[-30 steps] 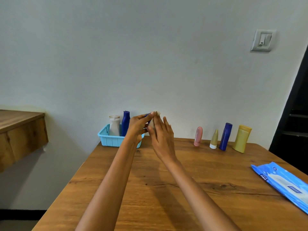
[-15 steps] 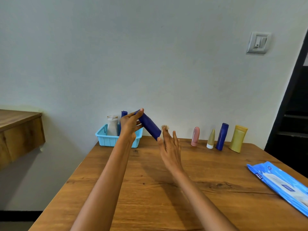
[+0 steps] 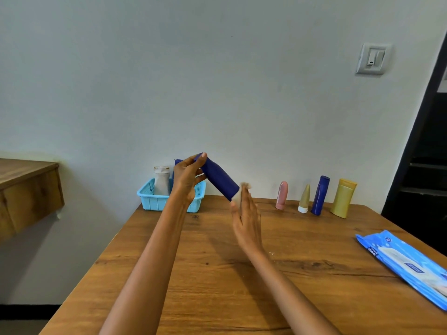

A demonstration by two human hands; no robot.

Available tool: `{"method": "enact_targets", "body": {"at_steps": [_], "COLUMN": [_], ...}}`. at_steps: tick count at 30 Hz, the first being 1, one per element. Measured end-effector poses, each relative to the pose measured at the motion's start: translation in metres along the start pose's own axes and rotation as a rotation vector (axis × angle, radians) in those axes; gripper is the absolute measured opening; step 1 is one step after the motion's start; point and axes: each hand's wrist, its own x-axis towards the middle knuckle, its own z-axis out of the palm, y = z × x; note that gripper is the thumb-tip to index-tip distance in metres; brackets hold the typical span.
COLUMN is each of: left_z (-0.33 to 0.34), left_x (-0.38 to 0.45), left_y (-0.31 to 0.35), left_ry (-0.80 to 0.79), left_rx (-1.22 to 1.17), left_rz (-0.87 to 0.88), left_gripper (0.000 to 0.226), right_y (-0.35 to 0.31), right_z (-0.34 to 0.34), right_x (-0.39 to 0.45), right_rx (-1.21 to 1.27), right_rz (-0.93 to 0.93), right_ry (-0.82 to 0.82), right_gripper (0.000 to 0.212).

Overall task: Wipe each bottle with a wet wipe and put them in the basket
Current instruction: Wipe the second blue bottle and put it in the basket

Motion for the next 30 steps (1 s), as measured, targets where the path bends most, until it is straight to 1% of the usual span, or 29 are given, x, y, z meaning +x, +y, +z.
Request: {"method": "enact_targets", "body": {"at_steps": [1, 3, 7, 12, 17, 20, 24, 28, 30], "left_z": [0.001, 0.003, 0.010, 0.011, 0.009, 0.008, 0.007, 0.007, 0.011], "left_x": [-0.001, -0.003, -0.010, -0.011, -0.014, -0.011, -0.007, -0.005, -0.005], "left_y": [0.000, -0.001, -0.006, -0.009, -0.012, -0.012, -0.011, -0.017, -0.022], "left_ry": [-0.021, -0.076, -0.188, -0.228, -0.269, -0.246, -0.205, -0.123, -0.042], "left_rx": [0.009, 0.046, 0.119, 0.185, 0.204, 0.191, 0.154, 0.144, 0.129], "left_rz": [0.011, 0.021, 0.006, 0.028, 0.055, 0.050, 0.044, 0.040, 0.028], "left_gripper": [0.025, 0.026, 0.016, 0.014, 0.016, 0.021, 0.025, 0.026, 0.029], "right_y": [-0.002, -0.008, -0.029, -0.051, -0.054, -0.038, -0.012, -0.001, -0.001], "right_z": [-0.003, -0.009, -0.020, -0.025, -0.026, -0.031, -0.032, -0.029, -0.026], "right_x": [0.005, 0.016, 0.038, 0.048, 0.043, 0.042, 0.034, 0.022, 0.020], "right_rx": [0.052, 0.098, 0.163, 0.229, 0.260, 0.241, 0.301, 0.410, 0.514], "right_rz": [0.038, 0.057, 0.073, -0.022, -0.058, -0.048, 0.033, 0.182, 0.321], "right_ry": [0.008, 0.002, -0.088, -0.136, -0.109, -0.098, -0.141, -0.176, -0.148], "right_gripper": [0.065, 0.057, 0.046, 0.045, 0.041, 0.039, 0.036, 0.038, 0.041]}}
